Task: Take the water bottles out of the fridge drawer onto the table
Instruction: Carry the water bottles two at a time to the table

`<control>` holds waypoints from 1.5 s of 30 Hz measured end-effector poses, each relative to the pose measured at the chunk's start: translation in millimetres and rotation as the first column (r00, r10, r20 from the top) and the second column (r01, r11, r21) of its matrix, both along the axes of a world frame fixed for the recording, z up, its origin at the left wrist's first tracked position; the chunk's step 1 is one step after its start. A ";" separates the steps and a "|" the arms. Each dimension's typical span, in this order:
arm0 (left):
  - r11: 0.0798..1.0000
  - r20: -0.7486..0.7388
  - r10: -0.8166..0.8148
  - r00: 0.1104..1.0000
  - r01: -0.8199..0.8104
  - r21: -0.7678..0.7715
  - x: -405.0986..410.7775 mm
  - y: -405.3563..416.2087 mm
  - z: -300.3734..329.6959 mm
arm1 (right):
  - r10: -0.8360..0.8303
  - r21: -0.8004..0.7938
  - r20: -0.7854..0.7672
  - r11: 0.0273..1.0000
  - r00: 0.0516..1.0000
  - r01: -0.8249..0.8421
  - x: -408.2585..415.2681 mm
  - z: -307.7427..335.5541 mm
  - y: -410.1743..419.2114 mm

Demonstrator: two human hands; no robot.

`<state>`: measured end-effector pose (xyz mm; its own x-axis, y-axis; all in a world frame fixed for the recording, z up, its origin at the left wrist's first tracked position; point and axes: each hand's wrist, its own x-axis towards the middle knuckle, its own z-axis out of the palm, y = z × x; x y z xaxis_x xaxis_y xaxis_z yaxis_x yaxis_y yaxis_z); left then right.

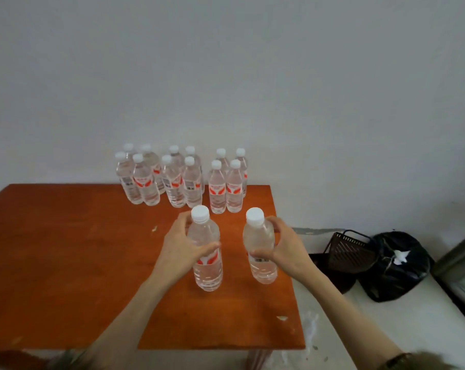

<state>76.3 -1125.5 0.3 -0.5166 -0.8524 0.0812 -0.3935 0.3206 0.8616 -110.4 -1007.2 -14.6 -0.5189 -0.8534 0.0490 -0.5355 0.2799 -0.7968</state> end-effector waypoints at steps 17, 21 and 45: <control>0.974 0.048 -0.198 0.979 0.191 0.118 -122.3 -226.0 -82.6 | -0.179 0.177 0.098 0.971 0.979 0.160 -83.3 -84.0 -223.4; 0.973 -0.006 -0.215 0.977 0.215 0.087 -138.0 -233.7 -83.4 | -0.169 0.171 0.133 0.975 0.977 0.145 -93.0 -87.5 -234.5; 0.991 -0.038 -0.093 0.995 0.089 -0.104 -107.7 -147.6 -78.1 | -0.319 0.311 0.133 0.913 0.939 0.266 -61.2 -70.0 -133.4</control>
